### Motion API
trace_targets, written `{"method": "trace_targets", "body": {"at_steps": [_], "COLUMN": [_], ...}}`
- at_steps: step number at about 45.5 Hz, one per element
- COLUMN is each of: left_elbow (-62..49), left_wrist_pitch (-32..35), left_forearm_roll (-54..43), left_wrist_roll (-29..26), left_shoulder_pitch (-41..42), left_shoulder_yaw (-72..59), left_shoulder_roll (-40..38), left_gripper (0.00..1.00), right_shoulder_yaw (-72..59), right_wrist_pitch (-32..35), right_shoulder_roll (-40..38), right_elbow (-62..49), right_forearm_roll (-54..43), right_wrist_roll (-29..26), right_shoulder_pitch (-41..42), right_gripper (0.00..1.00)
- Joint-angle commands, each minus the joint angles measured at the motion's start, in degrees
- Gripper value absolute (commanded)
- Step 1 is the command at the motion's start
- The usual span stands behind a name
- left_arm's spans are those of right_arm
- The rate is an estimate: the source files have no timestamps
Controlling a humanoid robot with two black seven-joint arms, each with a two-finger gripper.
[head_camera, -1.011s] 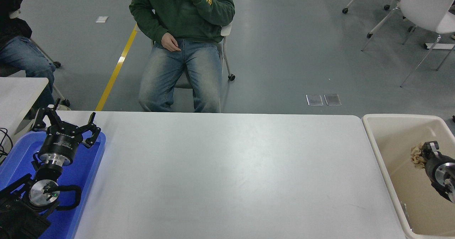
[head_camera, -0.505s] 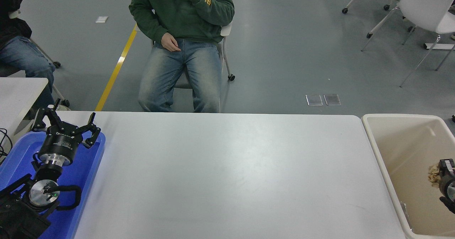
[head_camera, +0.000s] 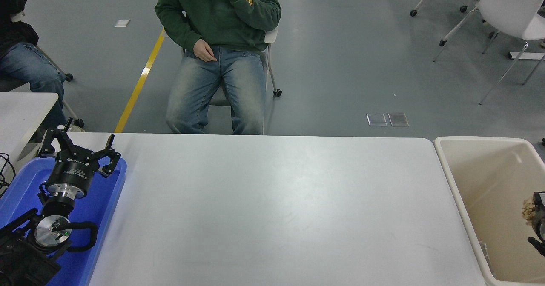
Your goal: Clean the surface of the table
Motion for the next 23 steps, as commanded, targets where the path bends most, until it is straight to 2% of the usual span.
{"method": "trace_targets", "body": {"at_steps": [1,23], "left_elbow": [0.0,0.0], "left_wrist_pitch": [0.0,0.0], "left_forearm_roll": [0.0,0.0], "left_wrist_roll": [0.0,0.0], "left_shoulder_pitch": [0.0,0.0], "left_shoulder_yaw": [0.0,0.1], "left_shoulder_roll": [0.0,0.0], "left_gripper": [1.00,1.00], "right_shoulder_yaw": [0.1,0.8], "right_wrist_pitch": [-2.5,-2.5], "right_shoulder_roll": [0.5,0.5], "right_elbow": [-0.3,-0.3], "right_forearm_roll": [-0.7,-0.5], "right_wrist_roll": [0.0,-0.3], "right_shoulder_pitch": [0.4,0.8], "right_gripper": [1.00,1.00]}}
